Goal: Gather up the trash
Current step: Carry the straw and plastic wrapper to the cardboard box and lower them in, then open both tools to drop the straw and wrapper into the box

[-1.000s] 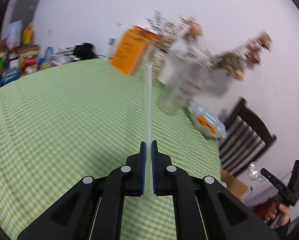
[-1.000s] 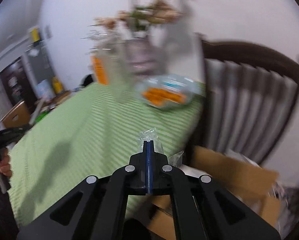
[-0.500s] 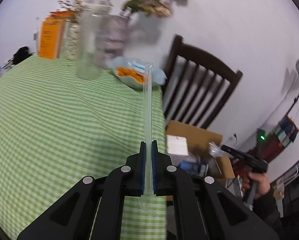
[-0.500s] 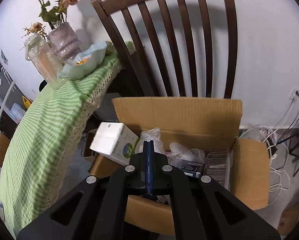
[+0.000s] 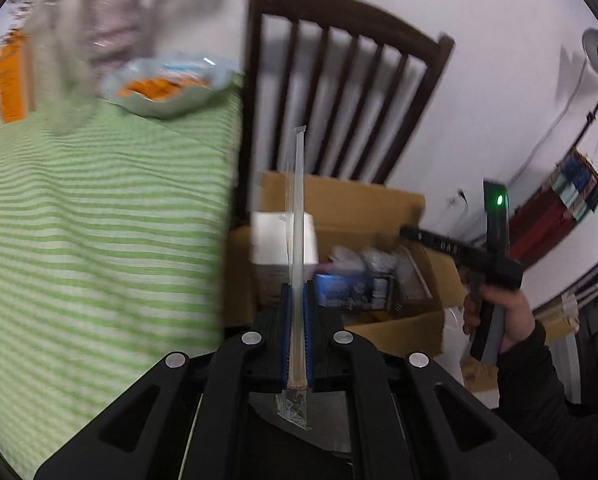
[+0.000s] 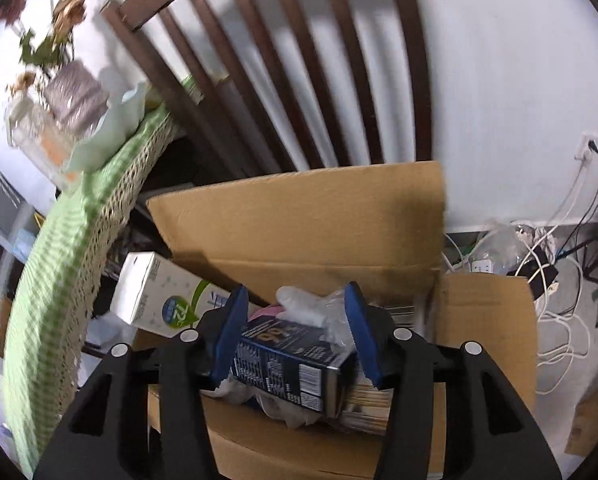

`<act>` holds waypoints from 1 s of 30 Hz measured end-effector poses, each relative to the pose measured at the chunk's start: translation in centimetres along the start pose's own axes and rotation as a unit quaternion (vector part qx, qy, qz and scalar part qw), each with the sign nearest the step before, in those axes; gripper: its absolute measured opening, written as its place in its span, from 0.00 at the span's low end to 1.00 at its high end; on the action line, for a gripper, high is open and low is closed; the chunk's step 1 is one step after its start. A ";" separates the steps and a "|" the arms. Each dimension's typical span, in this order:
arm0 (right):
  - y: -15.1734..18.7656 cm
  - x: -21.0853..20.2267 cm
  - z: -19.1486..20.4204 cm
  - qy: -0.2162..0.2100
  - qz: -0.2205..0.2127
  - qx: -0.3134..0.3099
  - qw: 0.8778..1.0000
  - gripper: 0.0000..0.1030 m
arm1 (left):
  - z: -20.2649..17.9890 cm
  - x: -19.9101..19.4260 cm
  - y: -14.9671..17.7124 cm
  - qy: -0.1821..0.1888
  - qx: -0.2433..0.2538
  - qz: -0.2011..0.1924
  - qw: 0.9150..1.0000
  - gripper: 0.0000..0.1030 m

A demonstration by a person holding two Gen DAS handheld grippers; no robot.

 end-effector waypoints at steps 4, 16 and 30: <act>-1.0 -1.8 -1.5 -0.005 -0.028 0.017 0.999 0.48 | -3.8 3.4 0.7 0.037 0.032 0.036 0.998 0.03; 0.3 -5.4 -6.2 0.009 -0.045 0.051 0.998 0.49 | -11.6 14.3 7.0 0.113 0.097 0.183 0.972 0.03; 1.8 -3.4 -4.2 -0.015 -0.014 0.025 0.999 0.49 | -4.3 15.4 1.7 -0.027 0.094 0.127 0.987 0.31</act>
Point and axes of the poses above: each gripper's, at about its wrist camera, not at the fingertips, and x roughly the way its jaws point, z to its left, y to its underside, the point moved 8 cm from there along x, roughly the way its jaws point, and after that the axes turned 13 degrees about -z, right-handed, at the moved point
